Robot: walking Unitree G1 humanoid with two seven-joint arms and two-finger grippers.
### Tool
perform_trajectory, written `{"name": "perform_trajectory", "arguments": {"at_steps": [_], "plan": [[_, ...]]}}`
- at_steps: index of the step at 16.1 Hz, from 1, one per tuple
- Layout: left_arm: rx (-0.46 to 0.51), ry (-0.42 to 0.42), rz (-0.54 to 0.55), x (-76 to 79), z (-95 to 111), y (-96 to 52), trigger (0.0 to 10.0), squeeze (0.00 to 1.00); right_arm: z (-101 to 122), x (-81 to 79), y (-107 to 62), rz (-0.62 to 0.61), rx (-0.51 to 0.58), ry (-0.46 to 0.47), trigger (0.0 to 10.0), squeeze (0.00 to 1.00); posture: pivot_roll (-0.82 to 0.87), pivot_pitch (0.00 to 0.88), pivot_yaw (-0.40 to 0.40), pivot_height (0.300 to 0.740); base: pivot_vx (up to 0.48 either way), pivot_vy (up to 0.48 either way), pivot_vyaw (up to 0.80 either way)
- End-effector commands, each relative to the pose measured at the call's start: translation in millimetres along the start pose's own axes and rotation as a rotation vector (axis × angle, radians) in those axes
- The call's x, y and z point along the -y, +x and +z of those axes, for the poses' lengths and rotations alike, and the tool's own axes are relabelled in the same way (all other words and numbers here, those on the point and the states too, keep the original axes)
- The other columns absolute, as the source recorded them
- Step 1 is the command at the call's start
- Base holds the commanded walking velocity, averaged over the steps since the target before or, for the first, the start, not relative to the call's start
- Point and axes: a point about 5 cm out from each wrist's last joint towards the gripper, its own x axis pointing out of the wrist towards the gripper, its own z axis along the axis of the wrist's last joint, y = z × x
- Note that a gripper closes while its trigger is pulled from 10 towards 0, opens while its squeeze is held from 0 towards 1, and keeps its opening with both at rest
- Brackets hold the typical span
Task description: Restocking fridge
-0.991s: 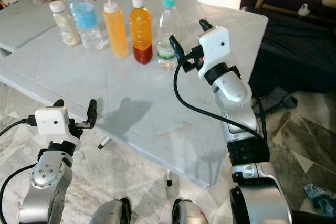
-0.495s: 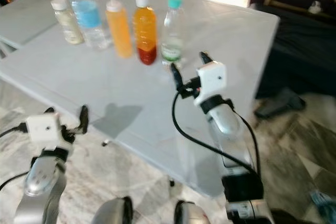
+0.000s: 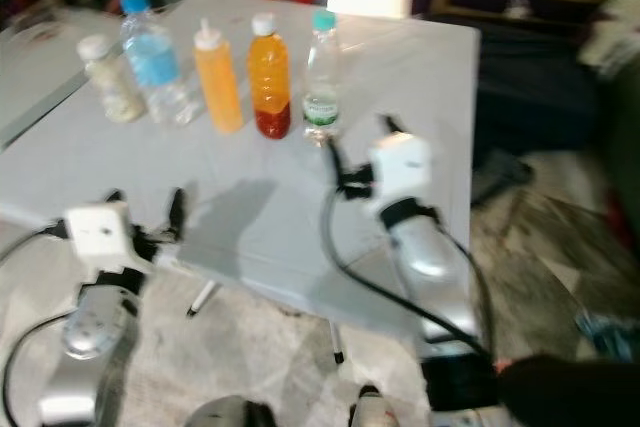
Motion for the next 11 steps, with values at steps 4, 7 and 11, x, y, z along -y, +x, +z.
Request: {"name": "perform_trajectory", "arguments": {"at_steps": [4, 7, 11], "plan": [[-0.029, -0.007, 0.026, -2.5, -6, -9.7, 10.0, 0.0, -4, -8.4, -9.0, 0.002, -0.023, 0.01, 10.0, 0.0, -0.02, 0.1, 0.049, 0.74, 0.065, 0.0, -0.13], [-0.043, -0.017, 0.023, -3.1, -10, -14.2, 10.0, 0.0, -11, -6.7, -16.6, -0.017, -0.05, 0.014, 10.0, 0.0, -0.02, 0.075, 0.046, 0.74, 0.0, 0.0, 0.0], [-0.017, -0.034, 0.042, -5.0, -10, -13.5, 10.0, 0.0, -13, -2.7, -21.8, -0.041, -0.059, -0.016, 10.0, 0.0, -0.03, 0.066, 0.031, 0.74, 0.0, 0.0, 0.0]]}}
